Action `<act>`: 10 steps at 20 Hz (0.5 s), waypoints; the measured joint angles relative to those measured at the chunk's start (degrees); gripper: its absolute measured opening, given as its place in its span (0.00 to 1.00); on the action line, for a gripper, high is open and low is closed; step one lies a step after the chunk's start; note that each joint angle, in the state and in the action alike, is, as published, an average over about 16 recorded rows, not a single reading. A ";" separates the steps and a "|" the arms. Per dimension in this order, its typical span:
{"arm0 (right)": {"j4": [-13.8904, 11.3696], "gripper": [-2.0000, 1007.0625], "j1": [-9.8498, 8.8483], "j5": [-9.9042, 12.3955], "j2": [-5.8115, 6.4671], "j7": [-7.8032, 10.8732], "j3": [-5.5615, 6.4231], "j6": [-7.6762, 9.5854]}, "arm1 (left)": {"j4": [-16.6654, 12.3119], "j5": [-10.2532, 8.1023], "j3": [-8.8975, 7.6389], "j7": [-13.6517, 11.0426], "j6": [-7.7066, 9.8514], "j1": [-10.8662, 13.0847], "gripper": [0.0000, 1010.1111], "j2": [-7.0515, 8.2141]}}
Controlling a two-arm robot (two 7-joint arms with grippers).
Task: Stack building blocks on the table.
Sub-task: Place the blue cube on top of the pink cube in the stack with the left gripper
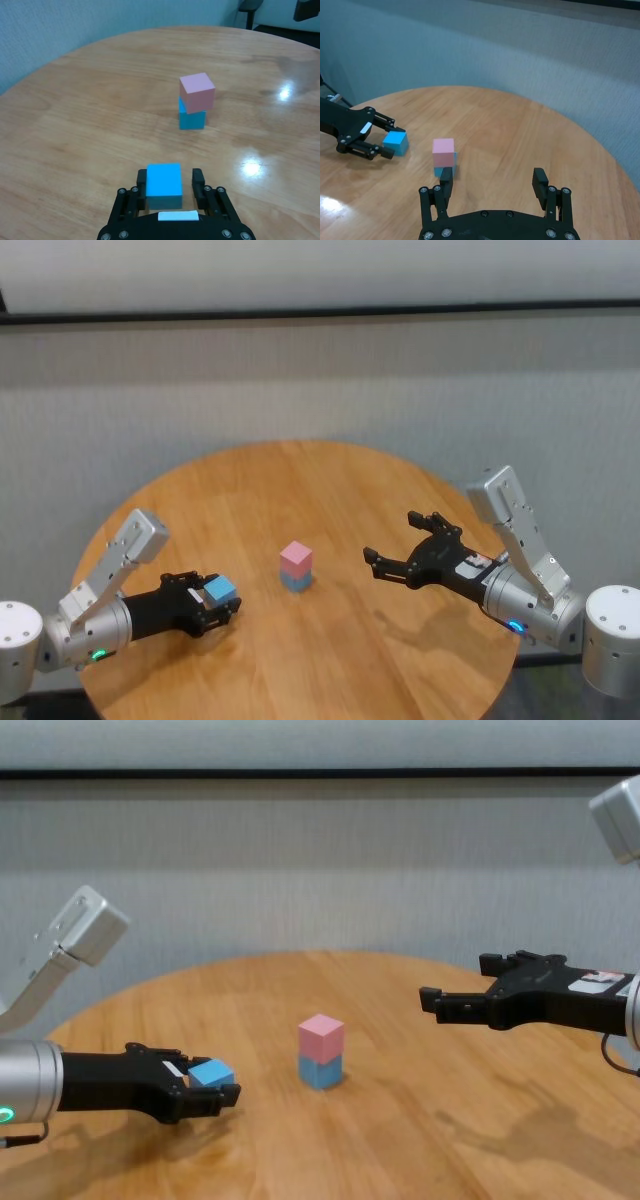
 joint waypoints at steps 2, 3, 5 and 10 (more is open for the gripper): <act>0.00 0.99 0.00 0.00 0.00 0.00 0.00 0.00 | -0.40 0.04 0.02 0.23 0.21 0.17 0.58 0.14; 0.00 0.99 0.00 0.00 0.00 0.00 0.00 0.00 | -0.73 0.06 0.01 0.38 0.36 0.30 0.55 0.23; 0.00 0.99 0.00 0.00 0.00 0.00 0.00 0.00 | -1.86 0.03 -0.07 0.76 0.81 0.68 0.50 0.53; 0.00 0.99 0.00 0.00 0.00 0.00 0.00 0.00 | -7.32 -0.26 -0.42 2.03 2.66 2.15 0.42 1.75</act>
